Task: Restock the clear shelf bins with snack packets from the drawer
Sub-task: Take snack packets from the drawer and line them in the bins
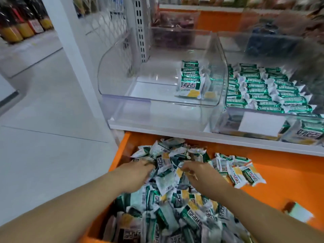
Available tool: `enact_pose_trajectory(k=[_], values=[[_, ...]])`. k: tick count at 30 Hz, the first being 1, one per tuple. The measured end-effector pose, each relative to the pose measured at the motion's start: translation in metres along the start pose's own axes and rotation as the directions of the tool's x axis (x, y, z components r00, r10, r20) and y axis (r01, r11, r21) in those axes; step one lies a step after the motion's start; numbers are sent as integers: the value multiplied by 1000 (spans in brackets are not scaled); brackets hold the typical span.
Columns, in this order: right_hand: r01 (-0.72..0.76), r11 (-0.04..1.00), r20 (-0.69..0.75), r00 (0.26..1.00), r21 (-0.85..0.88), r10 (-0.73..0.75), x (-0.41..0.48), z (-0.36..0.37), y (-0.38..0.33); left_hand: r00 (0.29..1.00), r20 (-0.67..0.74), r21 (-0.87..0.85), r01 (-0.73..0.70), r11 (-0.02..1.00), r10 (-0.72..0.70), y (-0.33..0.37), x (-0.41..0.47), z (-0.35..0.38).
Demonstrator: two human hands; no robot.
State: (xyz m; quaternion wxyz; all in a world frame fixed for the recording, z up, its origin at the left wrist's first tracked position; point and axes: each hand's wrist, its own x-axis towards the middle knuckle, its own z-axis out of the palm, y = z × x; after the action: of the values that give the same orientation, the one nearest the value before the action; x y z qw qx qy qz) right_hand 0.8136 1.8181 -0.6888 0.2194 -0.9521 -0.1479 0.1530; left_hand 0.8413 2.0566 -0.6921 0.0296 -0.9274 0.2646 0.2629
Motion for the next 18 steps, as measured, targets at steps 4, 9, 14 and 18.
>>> enact_pose_trajectory(k=[4, 9, 14, 18], values=[[-4, 1000, 122, 993, 16, 2, 17, 27, 1, 997, 66, 19, 34, 999, -35, 4, 12, 17], [147, 977, 315, 944, -152, -93, 23, 47, -9, 993, 118, -1, 31, 1000, -31, -1, 23, 32], [216, 963, 327, 932, -164, -153, 20, 50, -1, 983, 182, -52, 43, 998, -33, -2, 24, 37], [167, 970, 320, 942, -177, -104, 24, 48, 7, 981, 188, -51, 53, 997, -42, -1, 24, 35]])
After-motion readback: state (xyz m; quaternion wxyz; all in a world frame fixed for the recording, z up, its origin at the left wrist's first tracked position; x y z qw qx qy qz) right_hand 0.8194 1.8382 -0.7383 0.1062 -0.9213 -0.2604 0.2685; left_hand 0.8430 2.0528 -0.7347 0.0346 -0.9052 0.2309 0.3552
